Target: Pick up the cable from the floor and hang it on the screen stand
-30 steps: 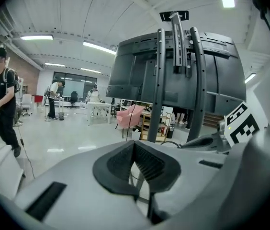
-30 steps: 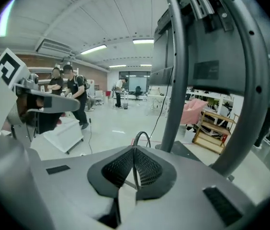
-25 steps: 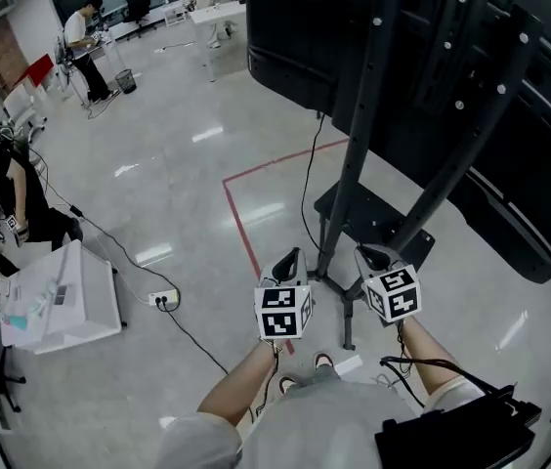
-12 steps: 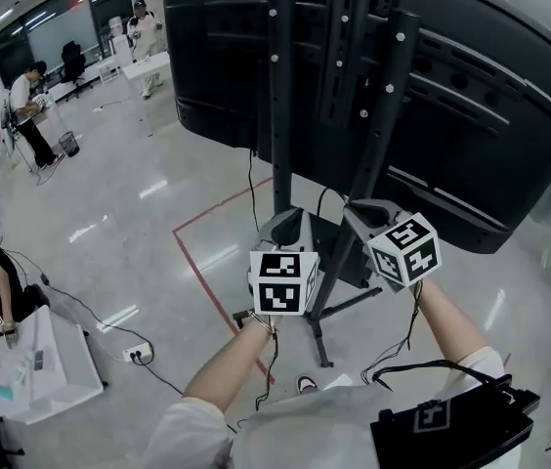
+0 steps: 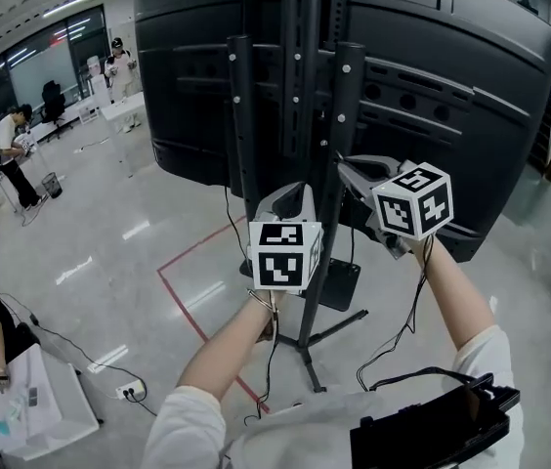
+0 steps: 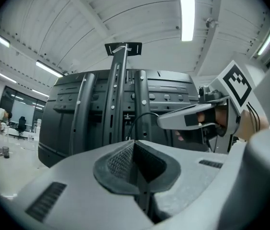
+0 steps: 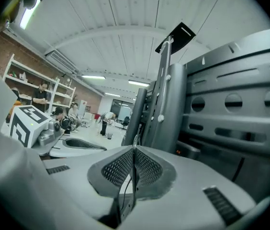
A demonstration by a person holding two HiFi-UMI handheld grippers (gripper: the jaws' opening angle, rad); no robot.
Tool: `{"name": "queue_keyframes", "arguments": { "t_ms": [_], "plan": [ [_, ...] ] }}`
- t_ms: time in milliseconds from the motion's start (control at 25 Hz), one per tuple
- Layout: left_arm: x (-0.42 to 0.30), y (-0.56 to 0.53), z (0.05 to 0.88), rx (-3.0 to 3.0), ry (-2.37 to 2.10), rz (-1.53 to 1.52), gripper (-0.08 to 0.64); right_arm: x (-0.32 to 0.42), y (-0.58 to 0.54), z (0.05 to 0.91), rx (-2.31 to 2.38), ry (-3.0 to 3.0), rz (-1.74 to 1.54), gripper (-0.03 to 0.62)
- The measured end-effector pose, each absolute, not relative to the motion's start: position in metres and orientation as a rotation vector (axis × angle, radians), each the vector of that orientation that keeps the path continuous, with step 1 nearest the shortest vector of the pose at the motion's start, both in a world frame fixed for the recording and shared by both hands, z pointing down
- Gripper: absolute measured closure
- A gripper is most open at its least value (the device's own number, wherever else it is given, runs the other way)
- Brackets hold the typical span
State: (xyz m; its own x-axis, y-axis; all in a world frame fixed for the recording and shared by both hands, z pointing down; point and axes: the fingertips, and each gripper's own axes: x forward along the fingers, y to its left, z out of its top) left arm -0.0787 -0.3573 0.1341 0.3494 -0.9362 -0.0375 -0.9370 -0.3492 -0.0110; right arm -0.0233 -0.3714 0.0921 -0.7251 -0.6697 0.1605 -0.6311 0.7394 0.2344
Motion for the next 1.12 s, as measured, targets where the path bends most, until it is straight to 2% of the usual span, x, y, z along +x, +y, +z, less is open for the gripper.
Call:
{"name": "queue_keyframes", "arguments": {
  "t_ms": [560,1120],
  "plan": [
    [-0.065,-0.376,0.032,-2.459,1.693,0.132,0.56,-0.017,-0.372,-0.035,1.122,-2.692,-0.459,0.565],
    [-0.066,-0.394,-0.029,-2.415,1.687,0.172,0.561,0.001,-0.391,-0.102,1.275,-2.705,-0.52,0.565]
  ]
}}
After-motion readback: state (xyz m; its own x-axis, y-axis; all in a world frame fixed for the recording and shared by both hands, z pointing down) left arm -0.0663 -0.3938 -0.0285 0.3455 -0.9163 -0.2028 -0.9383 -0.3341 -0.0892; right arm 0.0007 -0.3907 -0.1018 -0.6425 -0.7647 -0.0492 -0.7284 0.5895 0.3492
